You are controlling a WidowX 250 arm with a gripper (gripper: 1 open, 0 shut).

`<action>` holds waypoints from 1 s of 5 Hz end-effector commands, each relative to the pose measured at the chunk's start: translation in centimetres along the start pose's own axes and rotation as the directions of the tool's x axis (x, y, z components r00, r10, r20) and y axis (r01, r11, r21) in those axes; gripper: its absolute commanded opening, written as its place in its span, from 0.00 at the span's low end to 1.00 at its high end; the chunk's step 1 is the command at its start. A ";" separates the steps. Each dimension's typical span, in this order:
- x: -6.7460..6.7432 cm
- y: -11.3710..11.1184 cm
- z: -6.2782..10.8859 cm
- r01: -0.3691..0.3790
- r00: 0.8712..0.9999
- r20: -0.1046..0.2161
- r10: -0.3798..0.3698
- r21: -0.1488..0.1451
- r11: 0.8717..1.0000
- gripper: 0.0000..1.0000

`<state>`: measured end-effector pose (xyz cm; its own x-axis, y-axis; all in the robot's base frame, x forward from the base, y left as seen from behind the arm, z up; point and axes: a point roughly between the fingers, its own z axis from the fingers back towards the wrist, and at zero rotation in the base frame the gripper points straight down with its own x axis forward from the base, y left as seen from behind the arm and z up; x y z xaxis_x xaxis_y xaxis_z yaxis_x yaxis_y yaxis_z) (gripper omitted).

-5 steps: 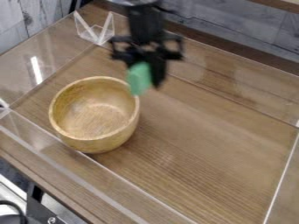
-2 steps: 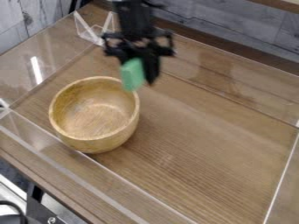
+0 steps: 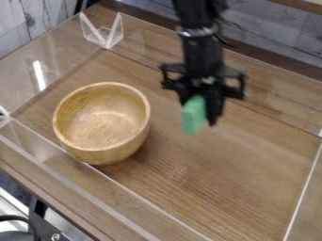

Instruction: Move green stick from inside the wooden bowl to the table next to it

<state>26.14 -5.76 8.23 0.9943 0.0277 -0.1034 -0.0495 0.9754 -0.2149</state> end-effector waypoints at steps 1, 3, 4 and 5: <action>0.0 -1.9 -0.3 0.043 0.998 0.053 -0.043 0.001 0.999 0.00; 1.0 3.8 0.6 -0.008 0.995 0.098 0.005 0.026 1.000 0.00; 1.0 1.6 -0.4 0.021 0.995 0.099 -0.023 0.027 0.999 0.00; 1.1 -0.5 -1.5 0.046 0.994 0.101 -0.049 0.028 0.999 0.00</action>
<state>26.49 -6.62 5.85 0.9995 -0.0105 -0.0300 0.0047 0.9825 -0.1863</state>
